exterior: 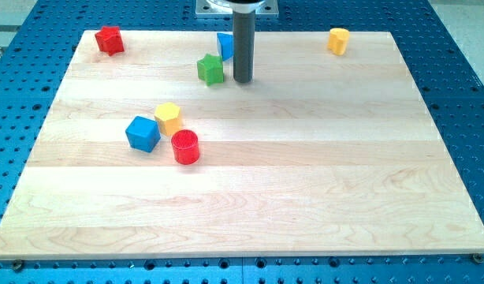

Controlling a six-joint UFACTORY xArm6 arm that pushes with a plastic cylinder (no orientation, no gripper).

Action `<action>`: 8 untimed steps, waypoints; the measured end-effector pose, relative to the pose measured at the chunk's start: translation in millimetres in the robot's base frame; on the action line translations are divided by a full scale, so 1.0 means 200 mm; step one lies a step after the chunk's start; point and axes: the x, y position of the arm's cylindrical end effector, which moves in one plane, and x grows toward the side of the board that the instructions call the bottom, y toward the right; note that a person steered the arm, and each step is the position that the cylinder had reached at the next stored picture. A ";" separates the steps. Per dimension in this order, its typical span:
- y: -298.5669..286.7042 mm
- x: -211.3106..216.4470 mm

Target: Place the green star parallel to the blue cube

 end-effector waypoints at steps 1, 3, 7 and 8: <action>-0.29 -0.09; -0.69 0.18; -1.12 0.28; -1.25 0.47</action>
